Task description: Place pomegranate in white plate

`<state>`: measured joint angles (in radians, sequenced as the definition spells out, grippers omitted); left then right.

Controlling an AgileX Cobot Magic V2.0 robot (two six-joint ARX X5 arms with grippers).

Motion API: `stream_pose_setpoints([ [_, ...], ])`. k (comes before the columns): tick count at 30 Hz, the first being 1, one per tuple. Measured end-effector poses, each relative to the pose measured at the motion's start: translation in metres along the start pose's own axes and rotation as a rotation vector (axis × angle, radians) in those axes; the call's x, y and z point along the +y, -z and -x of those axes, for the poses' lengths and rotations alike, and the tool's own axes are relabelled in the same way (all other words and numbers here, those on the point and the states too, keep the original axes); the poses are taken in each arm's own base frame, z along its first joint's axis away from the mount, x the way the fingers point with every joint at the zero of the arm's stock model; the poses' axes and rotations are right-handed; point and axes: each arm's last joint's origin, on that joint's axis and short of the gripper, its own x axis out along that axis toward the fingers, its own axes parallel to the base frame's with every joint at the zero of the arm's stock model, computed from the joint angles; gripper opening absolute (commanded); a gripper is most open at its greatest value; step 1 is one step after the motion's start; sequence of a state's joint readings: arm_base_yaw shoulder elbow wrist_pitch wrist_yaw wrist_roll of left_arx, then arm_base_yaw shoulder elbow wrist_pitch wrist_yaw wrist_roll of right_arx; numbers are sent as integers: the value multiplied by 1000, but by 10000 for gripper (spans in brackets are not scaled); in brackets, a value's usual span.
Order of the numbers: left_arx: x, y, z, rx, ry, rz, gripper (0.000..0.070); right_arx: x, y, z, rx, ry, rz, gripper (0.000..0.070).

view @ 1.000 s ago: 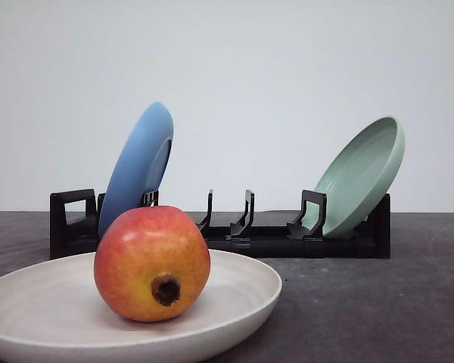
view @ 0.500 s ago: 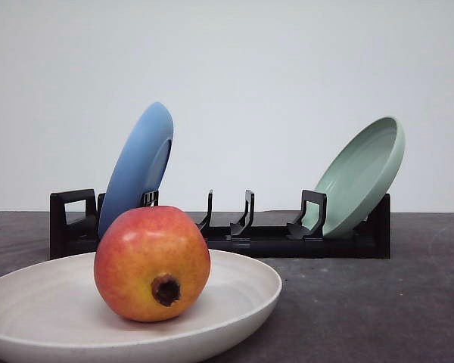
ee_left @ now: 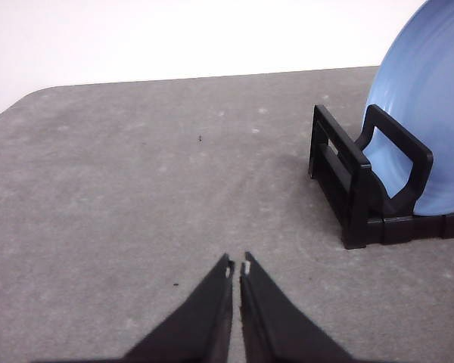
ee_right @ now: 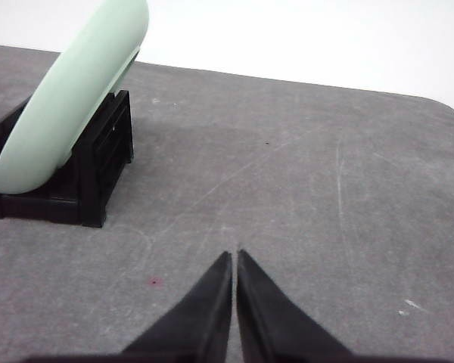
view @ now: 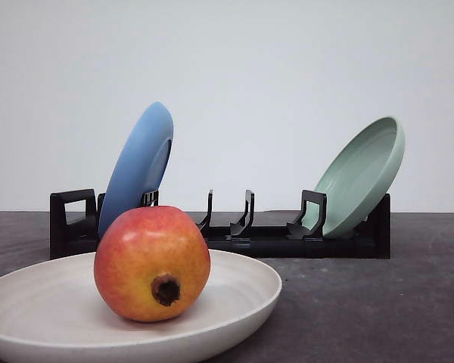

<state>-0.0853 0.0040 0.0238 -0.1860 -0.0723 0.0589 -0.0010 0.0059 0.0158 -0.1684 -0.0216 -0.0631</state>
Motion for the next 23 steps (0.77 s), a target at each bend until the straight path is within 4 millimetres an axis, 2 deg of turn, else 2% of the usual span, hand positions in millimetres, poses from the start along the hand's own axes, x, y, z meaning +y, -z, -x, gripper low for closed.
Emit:
stream_pose_setpoints([
  [23, 0, 0, 0, 0, 0, 0, 0, 0, 0, 0, 0, 0, 0, 3],
])
